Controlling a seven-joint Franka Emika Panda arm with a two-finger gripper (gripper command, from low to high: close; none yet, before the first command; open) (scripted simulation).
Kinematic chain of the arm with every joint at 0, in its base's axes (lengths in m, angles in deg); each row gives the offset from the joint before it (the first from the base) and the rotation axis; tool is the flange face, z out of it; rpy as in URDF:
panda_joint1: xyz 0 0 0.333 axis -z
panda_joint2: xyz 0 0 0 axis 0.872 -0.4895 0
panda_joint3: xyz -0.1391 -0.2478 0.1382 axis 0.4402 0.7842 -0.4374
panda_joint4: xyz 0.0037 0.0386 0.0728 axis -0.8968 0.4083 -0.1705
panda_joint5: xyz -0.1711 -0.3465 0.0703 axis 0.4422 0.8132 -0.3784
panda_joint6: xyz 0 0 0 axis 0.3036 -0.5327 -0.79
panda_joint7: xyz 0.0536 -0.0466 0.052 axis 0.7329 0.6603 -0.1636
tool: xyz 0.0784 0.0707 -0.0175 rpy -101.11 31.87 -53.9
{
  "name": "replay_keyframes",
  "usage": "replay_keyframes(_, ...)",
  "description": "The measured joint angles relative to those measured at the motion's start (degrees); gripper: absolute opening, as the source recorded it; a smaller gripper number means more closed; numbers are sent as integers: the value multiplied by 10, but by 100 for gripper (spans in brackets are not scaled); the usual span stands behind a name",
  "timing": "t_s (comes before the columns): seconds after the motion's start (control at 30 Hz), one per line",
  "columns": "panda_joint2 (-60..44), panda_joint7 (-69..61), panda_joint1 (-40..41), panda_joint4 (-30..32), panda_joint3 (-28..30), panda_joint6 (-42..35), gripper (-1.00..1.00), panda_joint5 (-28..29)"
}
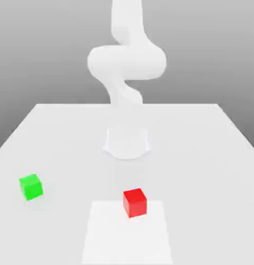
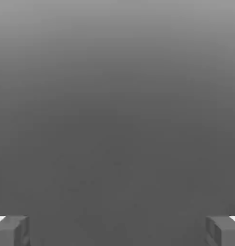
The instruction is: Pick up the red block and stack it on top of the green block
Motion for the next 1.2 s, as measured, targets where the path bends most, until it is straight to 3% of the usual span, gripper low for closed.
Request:
replay_keyframes(0.33,-175,-89,-48,173,35,133,0,-21)
replay_keyframes(0.57,-339,-127,-62,301,29,256,0,8)
replay_keyframes(0.93,-516,-159,-49,298,2,401,0,-22)
replay_keyframes(0.97,-527,-159,-46,297,-2,412,-100,-24)
replay_keyframes(1.2,-529,-157,-45,297,-3,413,-100,-22)
